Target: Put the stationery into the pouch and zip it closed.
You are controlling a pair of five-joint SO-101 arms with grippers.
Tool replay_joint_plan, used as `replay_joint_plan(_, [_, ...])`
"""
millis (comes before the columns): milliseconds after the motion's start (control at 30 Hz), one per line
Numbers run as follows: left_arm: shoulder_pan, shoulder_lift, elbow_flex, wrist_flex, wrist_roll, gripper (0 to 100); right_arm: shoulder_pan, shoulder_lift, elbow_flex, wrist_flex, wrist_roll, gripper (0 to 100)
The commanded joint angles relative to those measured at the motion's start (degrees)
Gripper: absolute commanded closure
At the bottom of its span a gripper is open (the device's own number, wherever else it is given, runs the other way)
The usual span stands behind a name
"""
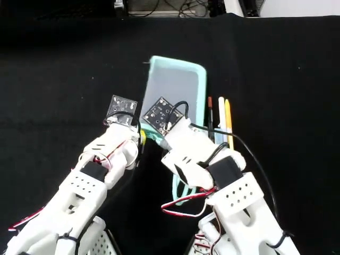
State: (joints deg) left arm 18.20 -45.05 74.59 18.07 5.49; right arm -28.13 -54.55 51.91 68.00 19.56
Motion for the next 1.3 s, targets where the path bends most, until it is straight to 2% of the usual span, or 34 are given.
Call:
replay_joint_plan(0, [-0.3, -1.6, -2.3, -0.4, -0.6, 97, -0.3, -1.3, -0.9, -1.0, 0.0, 98.6])
replay_joint_plan(100, [-2.4, -4.7, -1.4, -0.4, -0.5, 97, 0.2, -1.5, -0.6, -1.0, 0.0, 98.6])
replay_joint_plan(233, [-9.7, -11.8, -0.4, -0.1, 1.8, 97, 6.2, -1.5, -0.9, -1.6, 0.2, 98.6])
replay_joint_plan(367, [-15.0, -19.9, -1.5, 6.7, 2.2, 97, 11.7, -1.5, -1.5, -3.7, -0.4, 98.6])
replay_joint_plan(600, [-16.2, -35.3, -2.6, 17.7, 1.9, 97, 12.1, -1.5, -3.4, -3.5, -0.4, 98.6])
replay_joint_plan(767, [-19.5, -42.1, -7.6, 25.6, -1.6, 97, 10.5, -1.1, -17.3, 4.7, 0.1, 98.5])
replay_joint_plan(967, [-21.3, -34.4, -23.4, 36.4, -4.7, 97, 2.4, 6.7, -33.8, 10.6, -0.3, 98.5])
replay_joint_plan(1133, [-21.4, -19.0, -39.0, 43.5, -10.2, 97, 2.1, 18.8, -44.3, 11.8, 0.0, 98.6])
replay_joint_plan(1267, [-21.4, -6.7, -55.4, 50.1, -11.0, 97, 2.4, 25.2, -53.6, 12.6, 0.1, 98.6])
